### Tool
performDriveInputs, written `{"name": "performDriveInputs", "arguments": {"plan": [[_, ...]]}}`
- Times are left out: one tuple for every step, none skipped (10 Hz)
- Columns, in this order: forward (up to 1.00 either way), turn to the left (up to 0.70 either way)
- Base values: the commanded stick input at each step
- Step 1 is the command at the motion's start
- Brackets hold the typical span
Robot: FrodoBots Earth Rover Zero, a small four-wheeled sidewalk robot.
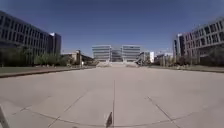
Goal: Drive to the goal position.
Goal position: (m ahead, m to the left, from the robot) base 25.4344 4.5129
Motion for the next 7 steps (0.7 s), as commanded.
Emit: {"name": "performDriveInputs", "arguments": {"plan": [[0.7,-0.12],[0.7,-0.1],[0.7,-0.01],[0.7,-0.01],[0.7,-0.01],[0.7,-0.04],[0.7,-0.1]]}}
